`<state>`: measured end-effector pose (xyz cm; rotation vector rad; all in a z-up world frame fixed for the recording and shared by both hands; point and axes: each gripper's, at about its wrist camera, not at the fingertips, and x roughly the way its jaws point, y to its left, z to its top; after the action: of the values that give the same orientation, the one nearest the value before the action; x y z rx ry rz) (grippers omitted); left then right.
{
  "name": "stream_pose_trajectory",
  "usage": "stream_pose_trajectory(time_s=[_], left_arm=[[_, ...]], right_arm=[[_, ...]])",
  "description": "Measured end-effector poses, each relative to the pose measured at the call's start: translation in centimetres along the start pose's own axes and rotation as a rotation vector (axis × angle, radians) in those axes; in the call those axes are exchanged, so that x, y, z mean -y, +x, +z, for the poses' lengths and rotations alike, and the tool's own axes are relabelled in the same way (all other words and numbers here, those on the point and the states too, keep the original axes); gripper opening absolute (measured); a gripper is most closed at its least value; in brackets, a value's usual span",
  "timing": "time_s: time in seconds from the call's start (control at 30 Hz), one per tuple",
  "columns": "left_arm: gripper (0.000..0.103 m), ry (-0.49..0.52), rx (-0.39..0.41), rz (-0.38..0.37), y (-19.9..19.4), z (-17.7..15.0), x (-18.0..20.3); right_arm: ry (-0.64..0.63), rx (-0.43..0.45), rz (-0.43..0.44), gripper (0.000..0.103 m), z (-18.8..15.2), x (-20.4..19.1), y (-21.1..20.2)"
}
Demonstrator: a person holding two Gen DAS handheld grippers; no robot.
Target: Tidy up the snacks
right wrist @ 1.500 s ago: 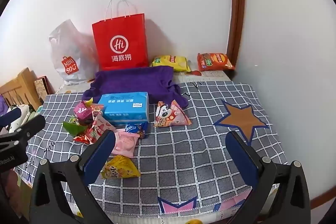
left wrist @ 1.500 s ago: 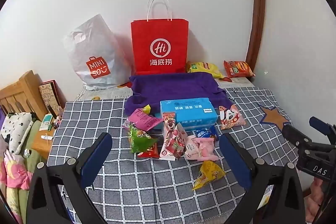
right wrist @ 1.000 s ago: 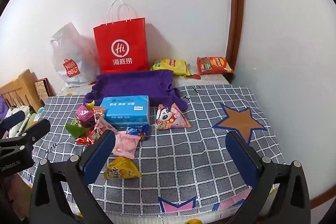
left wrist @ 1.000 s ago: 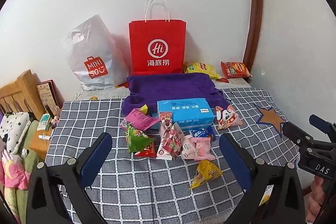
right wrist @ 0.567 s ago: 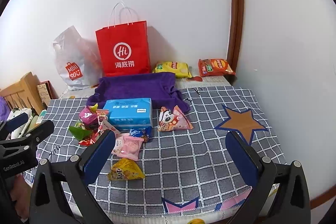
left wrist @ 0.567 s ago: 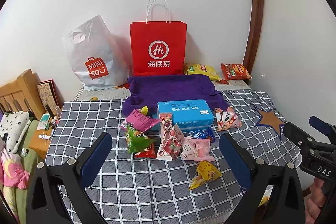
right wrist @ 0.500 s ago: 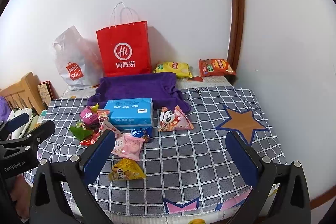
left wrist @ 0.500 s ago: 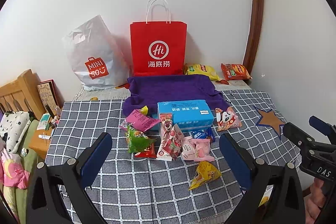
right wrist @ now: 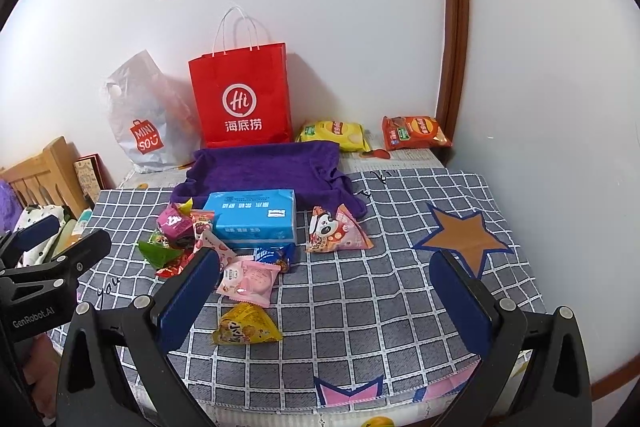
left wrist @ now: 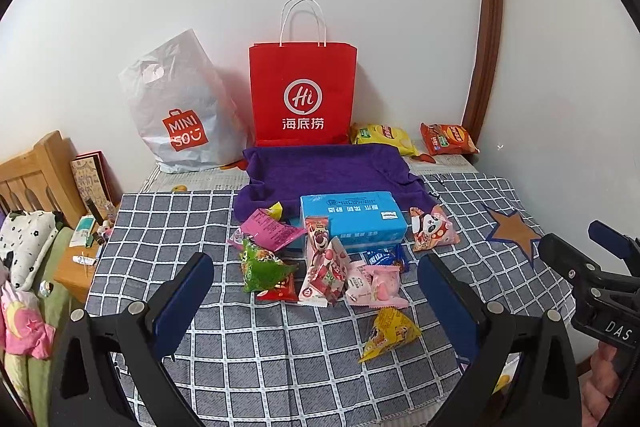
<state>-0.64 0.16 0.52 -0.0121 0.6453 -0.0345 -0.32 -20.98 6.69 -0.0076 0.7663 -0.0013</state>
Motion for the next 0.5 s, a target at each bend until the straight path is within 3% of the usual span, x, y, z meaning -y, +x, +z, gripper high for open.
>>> stream_pose_trajectory(time_s=[0.5], left_arm=[[0.102,-0.007,0.000,0.002,0.02,-0.06,-0.44]], right_arm=[[-0.015,0.003,0.005,0.103,-0.33,-0.79,0.04]])
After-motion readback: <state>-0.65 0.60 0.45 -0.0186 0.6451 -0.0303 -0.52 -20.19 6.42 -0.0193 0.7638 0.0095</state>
